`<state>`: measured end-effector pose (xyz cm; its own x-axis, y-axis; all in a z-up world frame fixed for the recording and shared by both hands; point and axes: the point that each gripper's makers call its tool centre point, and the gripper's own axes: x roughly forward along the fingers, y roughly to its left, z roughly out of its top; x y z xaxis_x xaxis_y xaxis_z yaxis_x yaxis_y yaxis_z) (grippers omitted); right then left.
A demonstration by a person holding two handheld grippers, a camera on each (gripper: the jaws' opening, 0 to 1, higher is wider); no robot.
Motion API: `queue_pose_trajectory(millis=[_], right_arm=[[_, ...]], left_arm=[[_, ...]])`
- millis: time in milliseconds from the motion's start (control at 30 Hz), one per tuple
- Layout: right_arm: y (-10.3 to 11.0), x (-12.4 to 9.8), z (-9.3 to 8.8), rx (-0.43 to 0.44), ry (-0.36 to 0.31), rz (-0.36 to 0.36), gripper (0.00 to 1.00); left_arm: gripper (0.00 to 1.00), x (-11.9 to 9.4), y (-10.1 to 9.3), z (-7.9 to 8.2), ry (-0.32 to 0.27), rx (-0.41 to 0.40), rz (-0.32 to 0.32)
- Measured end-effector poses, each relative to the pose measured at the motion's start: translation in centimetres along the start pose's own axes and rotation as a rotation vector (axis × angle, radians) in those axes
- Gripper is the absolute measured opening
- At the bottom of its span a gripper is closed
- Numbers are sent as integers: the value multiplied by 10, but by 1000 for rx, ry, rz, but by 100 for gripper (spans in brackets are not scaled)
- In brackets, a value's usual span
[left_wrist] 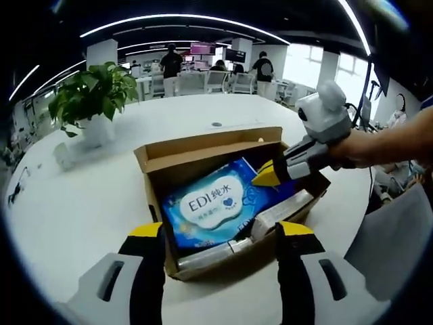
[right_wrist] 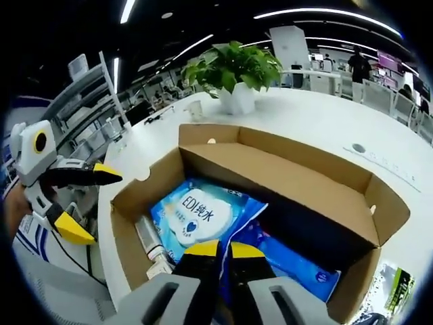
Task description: Operate the shoe box by opening the lid, removing the specified soft item, and placing it in the target area until the item is outside and the box remains undamaged.
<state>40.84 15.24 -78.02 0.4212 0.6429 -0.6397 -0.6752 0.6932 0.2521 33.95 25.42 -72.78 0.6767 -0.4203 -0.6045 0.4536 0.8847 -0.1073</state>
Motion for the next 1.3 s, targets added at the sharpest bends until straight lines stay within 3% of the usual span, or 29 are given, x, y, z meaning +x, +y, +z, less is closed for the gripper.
queue_pose_trajectory(millis=[267, 467, 900, 1300], right_arm=[[-6, -12, 2, 13, -36, -17, 0], [-11, -18, 2, 14, -56, -34, 0], [-16, -24, -1, 20, -74, -53, 0], [-20, -28, -6, -4, -61, -70, 0]], left_arm=[[62, 8, 0, 3, 17, 2, 3], [51, 18, 6, 4, 40, -14, 19], [29, 48, 21, -10, 183, -19, 43], [27, 70, 24, -33, 336, -24, 40]])
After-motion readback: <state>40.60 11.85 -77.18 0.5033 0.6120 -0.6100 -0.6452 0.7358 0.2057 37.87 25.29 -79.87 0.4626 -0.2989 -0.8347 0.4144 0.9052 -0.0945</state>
